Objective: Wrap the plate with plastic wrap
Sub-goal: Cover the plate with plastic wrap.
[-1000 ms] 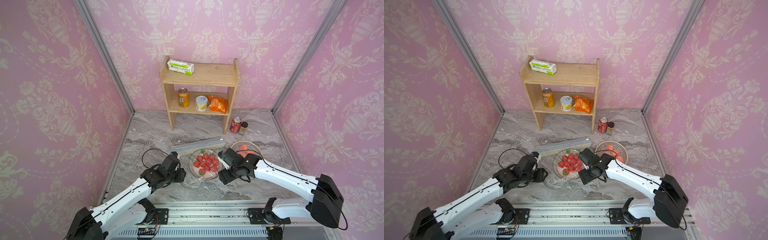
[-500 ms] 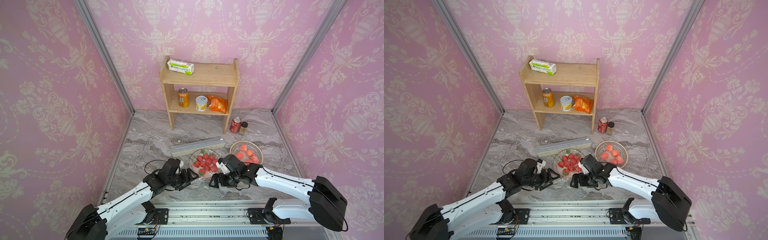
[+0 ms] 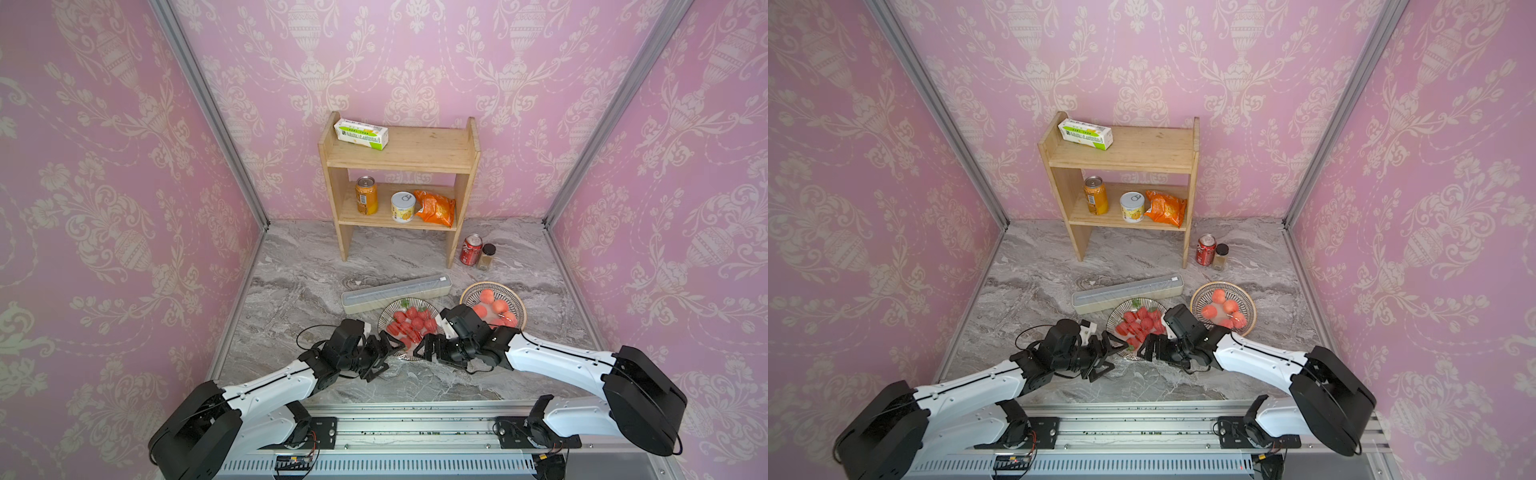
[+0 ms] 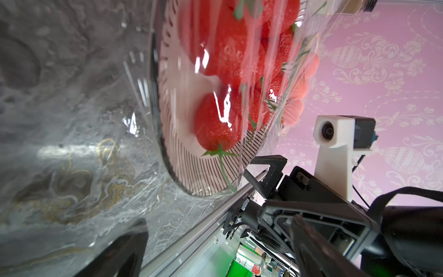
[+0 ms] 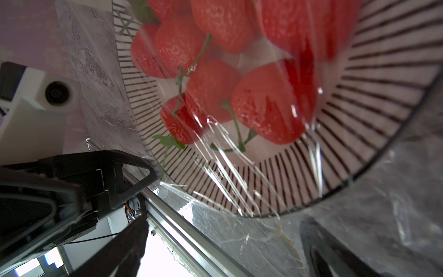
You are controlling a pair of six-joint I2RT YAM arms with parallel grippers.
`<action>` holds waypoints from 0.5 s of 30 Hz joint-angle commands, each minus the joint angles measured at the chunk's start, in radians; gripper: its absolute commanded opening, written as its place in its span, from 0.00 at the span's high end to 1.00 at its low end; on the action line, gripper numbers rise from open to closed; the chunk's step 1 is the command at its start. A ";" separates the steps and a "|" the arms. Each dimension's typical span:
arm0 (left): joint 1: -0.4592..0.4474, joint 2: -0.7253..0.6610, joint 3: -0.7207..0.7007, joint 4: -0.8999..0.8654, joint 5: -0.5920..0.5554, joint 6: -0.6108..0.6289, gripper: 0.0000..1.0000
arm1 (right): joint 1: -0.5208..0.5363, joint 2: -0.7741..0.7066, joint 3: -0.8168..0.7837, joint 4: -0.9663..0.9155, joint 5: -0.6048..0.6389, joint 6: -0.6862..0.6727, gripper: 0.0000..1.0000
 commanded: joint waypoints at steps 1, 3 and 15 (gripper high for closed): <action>0.000 0.047 -0.015 0.100 -0.028 -0.025 0.06 | -0.021 0.013 -0.008 0.022 0.016 0.014 0.00; 0.010 0.069 -0.013 0.116 -0.025 -0.027 0.04 | -0.039 0.017 -0.005 0.024 0.013 0.008 0.00; 0.084 0.073 0.005 0.085 -0.035 0.029 0.03 | -0.102 0.064 0.027 0.047 -0.014 -0.024 0.00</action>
